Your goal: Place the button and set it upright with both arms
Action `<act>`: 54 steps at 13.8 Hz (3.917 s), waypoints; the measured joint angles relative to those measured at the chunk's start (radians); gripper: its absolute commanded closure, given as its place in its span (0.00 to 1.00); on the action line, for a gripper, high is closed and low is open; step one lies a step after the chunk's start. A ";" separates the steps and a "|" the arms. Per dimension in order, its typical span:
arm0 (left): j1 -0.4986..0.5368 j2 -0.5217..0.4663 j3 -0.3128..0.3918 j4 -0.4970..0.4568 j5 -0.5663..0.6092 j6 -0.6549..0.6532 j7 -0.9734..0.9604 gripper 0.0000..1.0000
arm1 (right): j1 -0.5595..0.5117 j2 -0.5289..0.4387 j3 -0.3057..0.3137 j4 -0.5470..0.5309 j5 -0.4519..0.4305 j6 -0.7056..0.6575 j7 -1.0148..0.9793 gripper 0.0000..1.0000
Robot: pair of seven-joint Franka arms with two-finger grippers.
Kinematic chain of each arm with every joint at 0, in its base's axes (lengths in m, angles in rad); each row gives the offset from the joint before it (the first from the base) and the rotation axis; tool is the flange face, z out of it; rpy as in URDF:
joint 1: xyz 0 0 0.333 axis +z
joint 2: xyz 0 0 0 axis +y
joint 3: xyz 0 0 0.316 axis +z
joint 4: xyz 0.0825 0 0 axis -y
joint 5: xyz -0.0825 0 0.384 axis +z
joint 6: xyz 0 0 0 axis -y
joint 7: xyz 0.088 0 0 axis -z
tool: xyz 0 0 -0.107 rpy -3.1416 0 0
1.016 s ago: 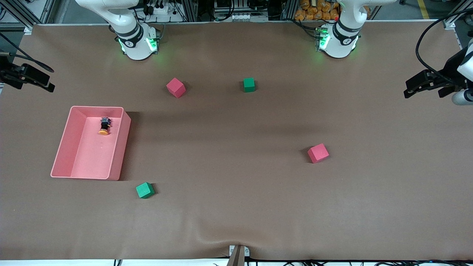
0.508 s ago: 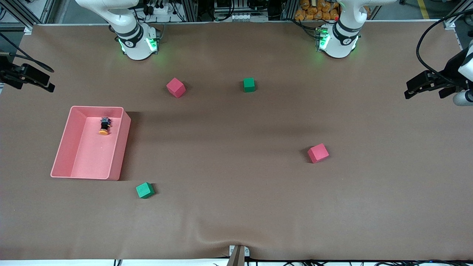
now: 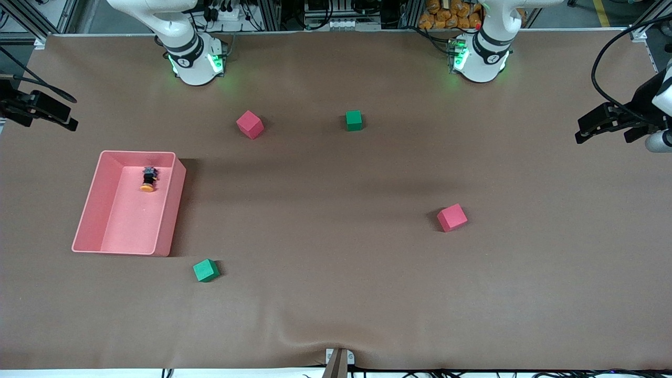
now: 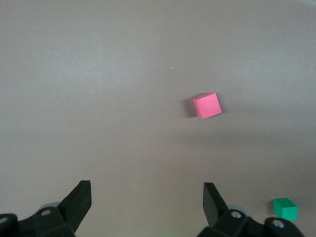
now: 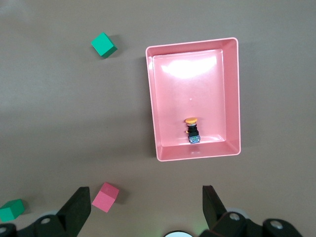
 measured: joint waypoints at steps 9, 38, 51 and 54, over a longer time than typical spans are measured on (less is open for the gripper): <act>0.005 0.019 0.000 -0.023 0.000 0.002 0.000 0.00 | 0.000 0.004 0.000 -0.009 0.000 -0.007 0.000 0.00; 0.007 0.000 -0.007 -0.003 0.000 0.014 0.009 0.00 | -0.105 0.122 -0.019 -0.848 -0.084 0.759 -0.166 0.00; 0.009 0.001 -0.002 -0.004 0.000 0.051 0.022 0.00 | -0.128 0.287 -0.017 -0.861 -0.084 1.098 -0.294 0.00; 0.029 0.000 0.000 -0.004 0.000 0.051 0.058 0.00 | -0.129 0.297 -0.018 -0.865 -0.084 1.101 -0.299 0.00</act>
